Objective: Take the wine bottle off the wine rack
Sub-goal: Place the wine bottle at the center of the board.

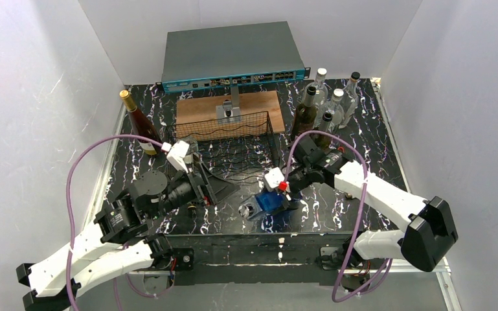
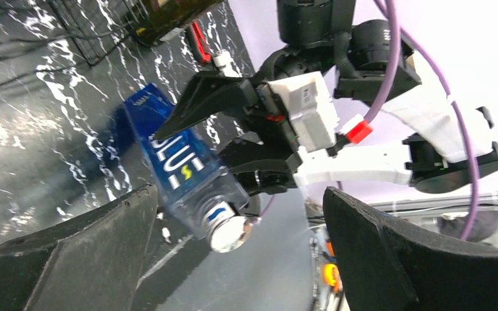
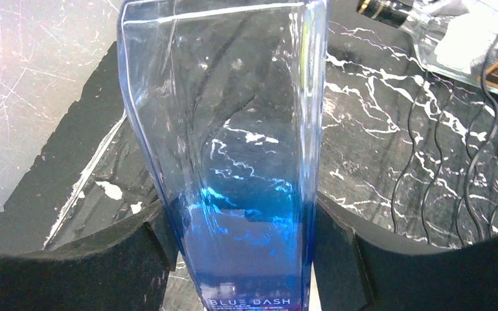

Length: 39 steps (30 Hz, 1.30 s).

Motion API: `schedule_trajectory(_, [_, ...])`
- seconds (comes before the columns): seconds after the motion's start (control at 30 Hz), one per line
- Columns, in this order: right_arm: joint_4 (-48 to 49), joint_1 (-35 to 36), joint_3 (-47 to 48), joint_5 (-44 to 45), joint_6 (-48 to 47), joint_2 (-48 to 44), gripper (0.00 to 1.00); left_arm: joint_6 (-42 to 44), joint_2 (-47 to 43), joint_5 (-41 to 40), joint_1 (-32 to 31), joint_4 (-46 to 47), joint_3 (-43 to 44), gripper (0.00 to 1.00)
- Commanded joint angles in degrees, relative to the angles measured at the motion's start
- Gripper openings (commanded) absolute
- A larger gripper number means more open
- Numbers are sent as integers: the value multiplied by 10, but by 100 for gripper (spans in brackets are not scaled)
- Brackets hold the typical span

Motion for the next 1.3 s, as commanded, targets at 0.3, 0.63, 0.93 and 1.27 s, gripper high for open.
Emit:
schedule_trajectory(0.3, [-12,-125,20,-102,22,-61,21,156,-55,-40,0,93,-77,99])
schedule_trajectory(0.63, [4,-230,12,-156,61,-80,21,259,-43,-13,-1,153,-119,99])
schedule_trajectory(0.93, [4,-282,11,-165,68,-85,21,279,-25,-7,-1,186,-144,99])
schedule_trajectory(1.27, [28,-353,13,-156,100,-94,21,263,-55,-28,0,176,-174,99])
